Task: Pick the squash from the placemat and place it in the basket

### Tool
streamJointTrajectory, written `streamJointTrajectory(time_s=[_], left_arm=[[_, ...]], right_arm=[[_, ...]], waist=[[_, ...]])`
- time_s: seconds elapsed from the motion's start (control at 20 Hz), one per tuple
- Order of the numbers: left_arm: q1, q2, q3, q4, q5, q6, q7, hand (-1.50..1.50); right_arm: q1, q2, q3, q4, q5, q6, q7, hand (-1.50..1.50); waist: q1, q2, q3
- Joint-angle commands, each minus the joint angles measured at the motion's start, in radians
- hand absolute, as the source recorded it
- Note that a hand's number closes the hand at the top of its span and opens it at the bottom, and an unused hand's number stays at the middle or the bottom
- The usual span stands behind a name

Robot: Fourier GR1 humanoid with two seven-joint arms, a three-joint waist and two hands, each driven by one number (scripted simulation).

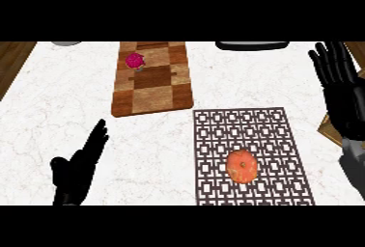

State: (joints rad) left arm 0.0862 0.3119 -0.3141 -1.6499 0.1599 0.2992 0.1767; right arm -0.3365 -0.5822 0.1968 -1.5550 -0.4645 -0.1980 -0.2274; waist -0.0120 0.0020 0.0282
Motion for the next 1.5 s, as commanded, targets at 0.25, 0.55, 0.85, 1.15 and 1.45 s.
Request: streamJointTrajectory(time_s=[0.25, 0.55, 0.85, 1.15, 1.45], left_arm=[[-0.17, 0.142, 0.166, 0.136, -0.046, -0.014, 0.021, 0.0], [-0.241, 0.122, 0.126, 0.151, -0.023, -0.066, 0.091, 0.0], [-0.218, 0.145, 0.16, 0.187, -0.018, -0.08, 0.049, 0.0], [-0.215, 0.138, 0.161, 0.193, -0.023, -0.075, 0.04, 0.0], [-0.262, 0.123, 0.14, 0.181, -0.043, -0.069, 0.066, 0.0]], right_arm=[[0.35, 0.253, -0.103, 0.047, -0.185, 0.114, -0.388, 1.5], [0.35, 0.482, 0.125, -0.084, 0.257, -0.245, -0.711, -1.5], [0.583, 0.367, 0.106, -0.14, 0.458, -0.544, -0.465, -1.5], [0.807, 0.063, 0.119, -0.193, 0.654, -0.514, -0.207, -1.5], [0.984, -0.163, 0.201, -0.438, 0.744, -0.348, 0.061, -1.5]], waist=[[-0.061, 0.007, -0.021], [-0.021, -0.004, -0.029], [-0.053, -0.008, -0.038], [-0.045, 0.0, -0.045], [-0.024, 0.001, -0.041]])
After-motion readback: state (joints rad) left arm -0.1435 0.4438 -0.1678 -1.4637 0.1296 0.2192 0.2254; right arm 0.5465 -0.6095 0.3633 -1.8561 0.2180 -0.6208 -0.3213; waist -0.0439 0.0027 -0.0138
